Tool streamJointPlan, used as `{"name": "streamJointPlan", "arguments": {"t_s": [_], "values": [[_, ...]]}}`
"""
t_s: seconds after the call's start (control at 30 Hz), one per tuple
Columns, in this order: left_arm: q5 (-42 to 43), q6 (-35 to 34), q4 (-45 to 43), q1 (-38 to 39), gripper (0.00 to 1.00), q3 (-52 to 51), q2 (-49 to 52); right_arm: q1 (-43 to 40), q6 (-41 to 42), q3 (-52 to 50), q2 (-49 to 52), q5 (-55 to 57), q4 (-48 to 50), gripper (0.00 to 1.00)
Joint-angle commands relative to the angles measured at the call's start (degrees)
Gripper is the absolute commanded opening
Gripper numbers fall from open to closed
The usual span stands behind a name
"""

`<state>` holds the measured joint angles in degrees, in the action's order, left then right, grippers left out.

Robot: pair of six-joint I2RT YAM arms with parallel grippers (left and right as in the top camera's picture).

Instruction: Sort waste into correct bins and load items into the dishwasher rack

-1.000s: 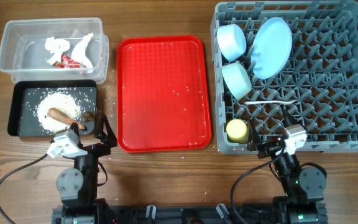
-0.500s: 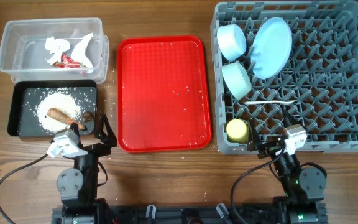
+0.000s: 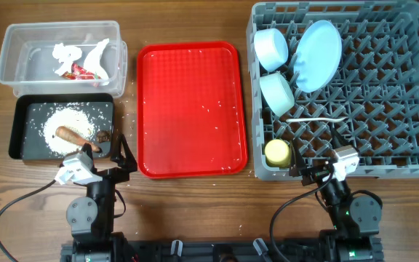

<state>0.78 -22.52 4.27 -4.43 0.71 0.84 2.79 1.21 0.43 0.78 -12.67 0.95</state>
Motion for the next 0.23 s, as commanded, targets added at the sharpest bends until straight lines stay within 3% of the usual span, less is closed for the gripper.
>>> {"name": "streamJointPlan", "arguments": {"t_s": [0.0,0.2], "values": [[0.0,1.3,0.0,0.4,1.00,-0.4,-0.7,0.2,0.4,-0.1,-0.5,-0.7,0.3,1.00],[0.0,1.3,0.0,0.4,1.00,-0.4,-0.7,0.2,0.4,-0.1,-0.5,-0.7,0.3,1.00]]}}
